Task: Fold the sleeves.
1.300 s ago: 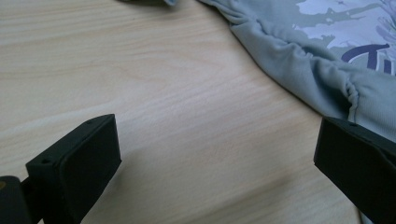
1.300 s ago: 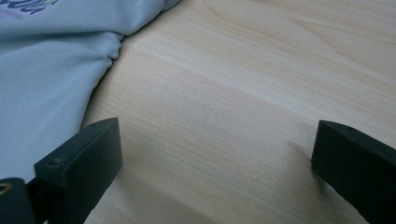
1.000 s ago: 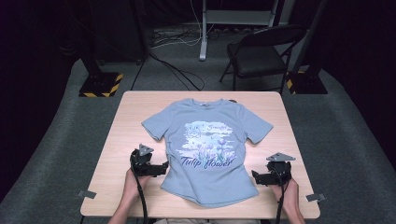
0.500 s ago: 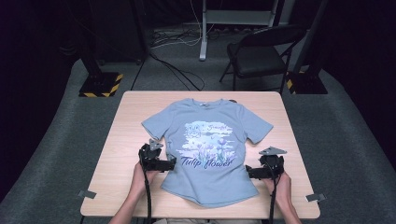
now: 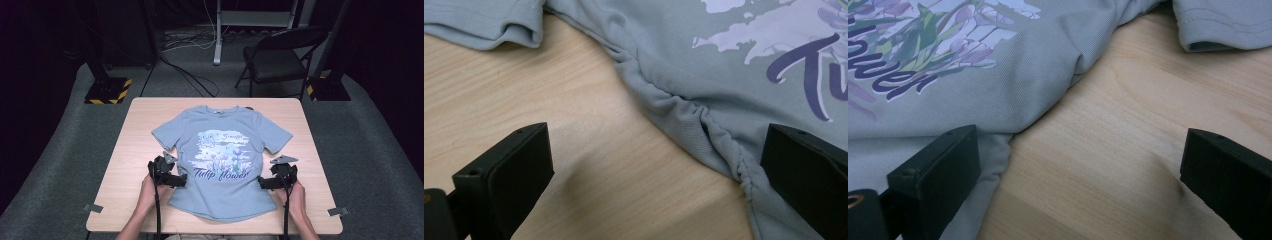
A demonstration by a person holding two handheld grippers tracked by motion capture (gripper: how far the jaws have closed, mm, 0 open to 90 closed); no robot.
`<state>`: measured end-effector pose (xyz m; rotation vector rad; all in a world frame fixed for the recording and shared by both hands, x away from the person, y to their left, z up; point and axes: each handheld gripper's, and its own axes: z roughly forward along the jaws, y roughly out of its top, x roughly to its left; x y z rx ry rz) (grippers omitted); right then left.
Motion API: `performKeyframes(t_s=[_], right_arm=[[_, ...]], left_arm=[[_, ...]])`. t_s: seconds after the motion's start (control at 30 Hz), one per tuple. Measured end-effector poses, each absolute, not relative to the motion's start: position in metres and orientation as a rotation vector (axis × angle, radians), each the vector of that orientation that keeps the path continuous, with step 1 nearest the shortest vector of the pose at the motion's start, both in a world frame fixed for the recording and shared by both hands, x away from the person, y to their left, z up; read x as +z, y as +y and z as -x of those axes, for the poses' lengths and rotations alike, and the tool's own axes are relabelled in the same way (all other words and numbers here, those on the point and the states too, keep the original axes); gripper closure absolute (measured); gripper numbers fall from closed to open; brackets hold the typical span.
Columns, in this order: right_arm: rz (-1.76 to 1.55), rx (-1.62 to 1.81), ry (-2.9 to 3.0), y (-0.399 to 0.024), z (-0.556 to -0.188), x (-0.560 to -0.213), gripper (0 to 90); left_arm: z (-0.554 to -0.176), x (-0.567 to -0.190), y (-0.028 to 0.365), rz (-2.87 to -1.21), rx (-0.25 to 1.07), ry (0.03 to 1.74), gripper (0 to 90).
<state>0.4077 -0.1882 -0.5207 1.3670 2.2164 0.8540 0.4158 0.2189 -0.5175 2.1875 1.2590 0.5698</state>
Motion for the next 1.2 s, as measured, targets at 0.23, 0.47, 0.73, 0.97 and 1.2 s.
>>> performKeyframes(t_s=[0.23,0.47,0.73,0.97,1.2], right_arm=[[-1.344,0.845,2.222,-0.187,-0.404,-0.522,1.9],[-1.352,0.858,2.231,-0.189,-0.403,-0.523,2.0],[-1.359,0.856,2.248,-0.192,-0.396,-0.522,2.1],[-1.353,0.85,2.27,-0.192,-0.392,-0.522,2.1],[-1.348,0.845,2.292,-0.193,-0.389,-0.521,2.1]], left_arm=[[-0.409,-0.518,0.233,-2.182,0.53,1.277,0.2],[-0.408,-0.52,0.241,-2.164,0.49,1.281,0.2],[-0.406,-0.521,0.241,-2.157,0.472,1.277,0.2],[-0.403,-0.521,0.243,-2.173,0.445,1.26,0.2],[-0.399,-0.521,0.243,-2.183,0.437,1.248,0.2]])
